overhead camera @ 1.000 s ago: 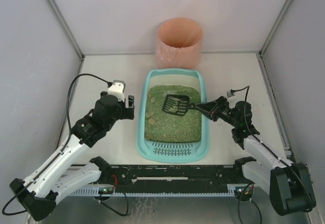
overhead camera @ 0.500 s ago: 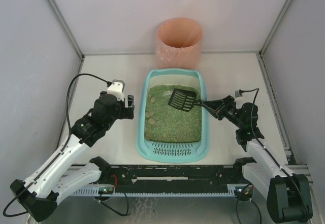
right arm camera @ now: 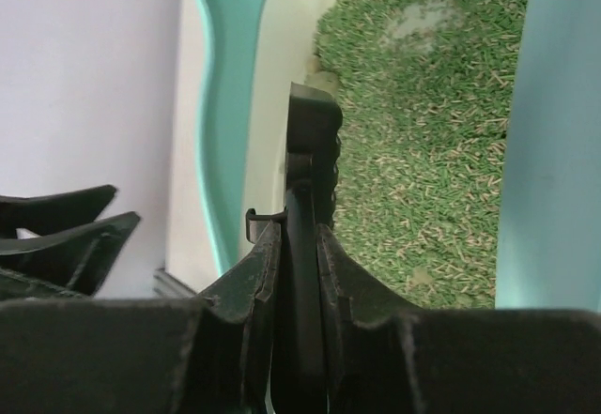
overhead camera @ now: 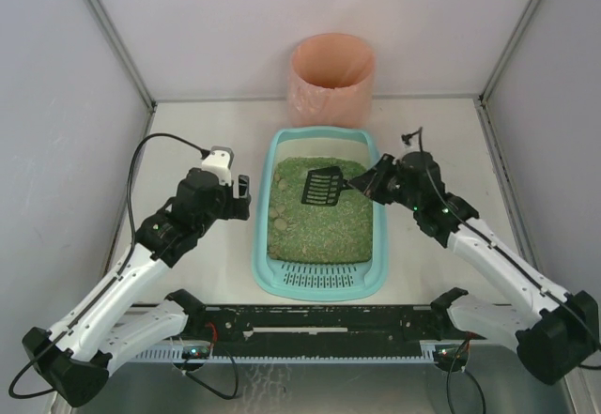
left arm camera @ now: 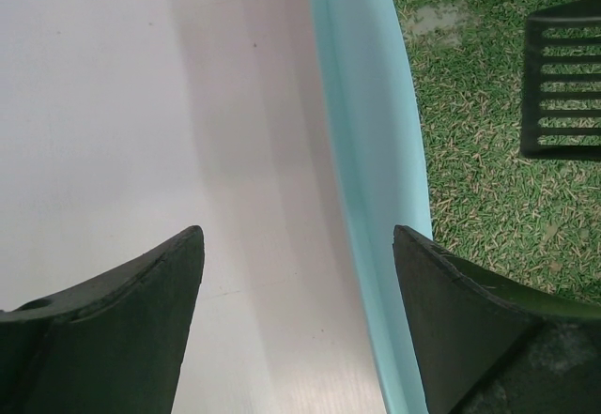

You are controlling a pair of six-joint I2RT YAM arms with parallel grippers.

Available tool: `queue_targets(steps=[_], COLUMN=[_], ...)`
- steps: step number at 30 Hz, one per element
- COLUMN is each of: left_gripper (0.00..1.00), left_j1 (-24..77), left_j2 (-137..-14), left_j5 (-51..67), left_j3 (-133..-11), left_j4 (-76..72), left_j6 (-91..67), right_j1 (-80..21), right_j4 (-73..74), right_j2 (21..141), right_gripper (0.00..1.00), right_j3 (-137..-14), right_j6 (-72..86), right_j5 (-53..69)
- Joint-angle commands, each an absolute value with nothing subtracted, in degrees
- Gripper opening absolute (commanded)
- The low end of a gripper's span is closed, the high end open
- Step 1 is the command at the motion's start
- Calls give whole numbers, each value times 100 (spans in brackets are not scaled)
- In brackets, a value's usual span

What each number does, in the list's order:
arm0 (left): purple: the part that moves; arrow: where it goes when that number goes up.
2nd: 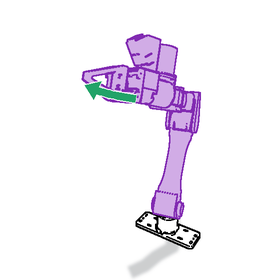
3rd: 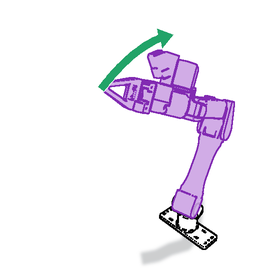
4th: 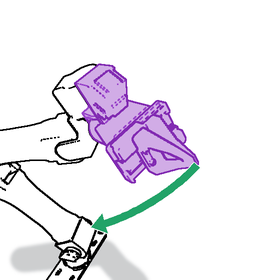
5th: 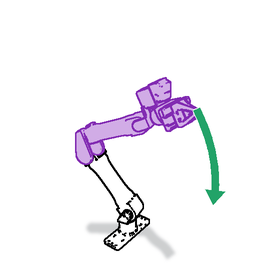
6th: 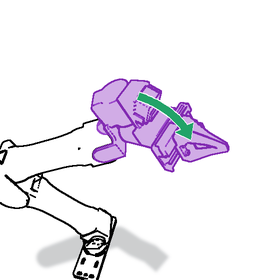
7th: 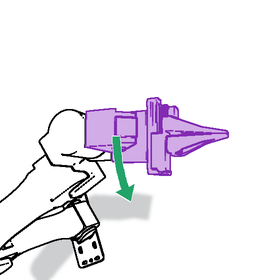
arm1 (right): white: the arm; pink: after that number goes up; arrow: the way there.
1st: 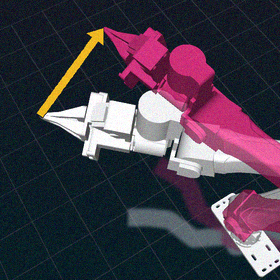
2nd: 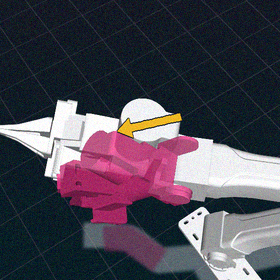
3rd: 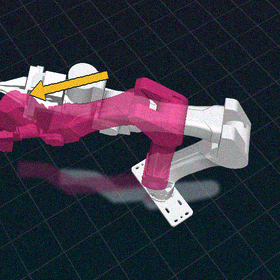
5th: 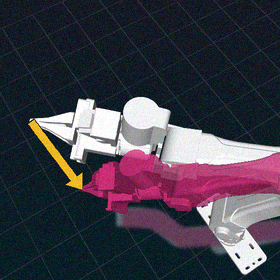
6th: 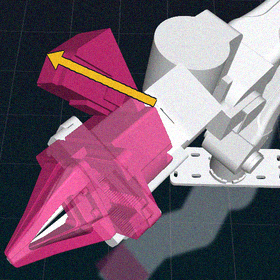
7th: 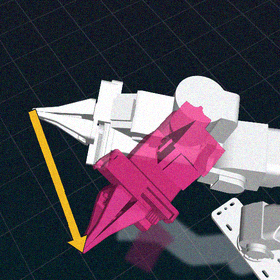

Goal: Clean the litter box

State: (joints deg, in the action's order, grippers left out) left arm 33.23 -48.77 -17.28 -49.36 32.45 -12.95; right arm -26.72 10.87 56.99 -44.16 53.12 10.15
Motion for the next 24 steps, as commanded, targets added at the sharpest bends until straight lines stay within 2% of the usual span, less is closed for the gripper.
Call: queue_targets(steps=[1, 12, 24], left_gripper=[85, 85, 85], left_j1=[3278, 3261, 3244], left_j2=[-4887, -4850, -4824], left_j5=[-1639, -1670, -1618], left_j3=[-5021, -5010, -5012], left_j4=[3115, 3131, 3111], left_j6=[-1327, -1327, -1332], right_j1=[-3240, -4400, -4515], right_j4=[2342, 3594, 3157], right_j2=[6278, 8101, 9185], right_gripper=[0, 0, 0], right_j3=[-5366, -6897, -6969], right_j6=[4420, 4126, 4386], right_j5=[-205, -1052, -171])
